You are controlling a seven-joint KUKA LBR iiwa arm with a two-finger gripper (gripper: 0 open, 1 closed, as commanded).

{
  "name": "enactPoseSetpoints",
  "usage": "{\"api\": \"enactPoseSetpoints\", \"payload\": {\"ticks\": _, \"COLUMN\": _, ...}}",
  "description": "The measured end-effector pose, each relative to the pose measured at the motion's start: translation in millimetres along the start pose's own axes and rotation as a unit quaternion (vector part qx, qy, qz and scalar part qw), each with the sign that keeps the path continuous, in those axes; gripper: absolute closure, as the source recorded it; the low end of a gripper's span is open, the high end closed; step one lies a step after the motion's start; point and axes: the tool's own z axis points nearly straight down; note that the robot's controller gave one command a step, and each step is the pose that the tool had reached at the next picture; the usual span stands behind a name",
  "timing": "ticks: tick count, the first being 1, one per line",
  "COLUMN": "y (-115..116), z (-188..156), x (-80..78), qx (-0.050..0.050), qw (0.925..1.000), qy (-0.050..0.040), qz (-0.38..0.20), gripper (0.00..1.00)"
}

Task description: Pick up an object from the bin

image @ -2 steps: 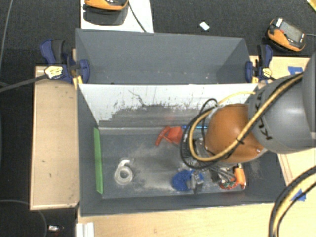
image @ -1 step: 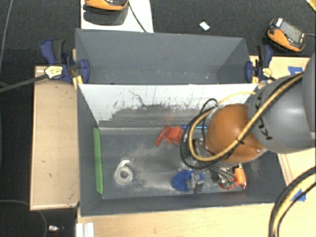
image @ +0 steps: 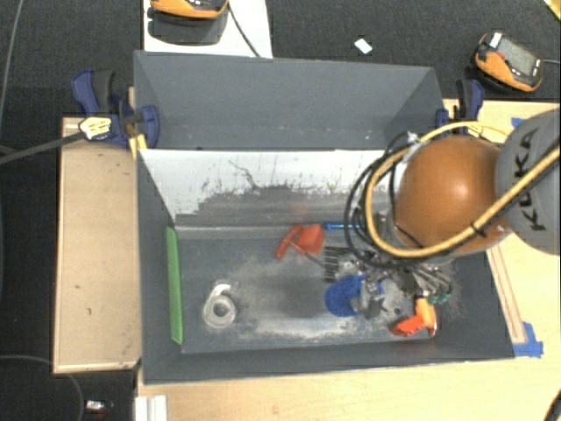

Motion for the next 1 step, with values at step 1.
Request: {"api": "enactPoseSetpoints", "payload": {"ticks": 1, "y": 0.9, "z": 14.9, "x": 2.5, "qx": -0.001, "qw": 1.0000, "qy": 0.0035, "qz": 0.000, "gripper": 1.00}}
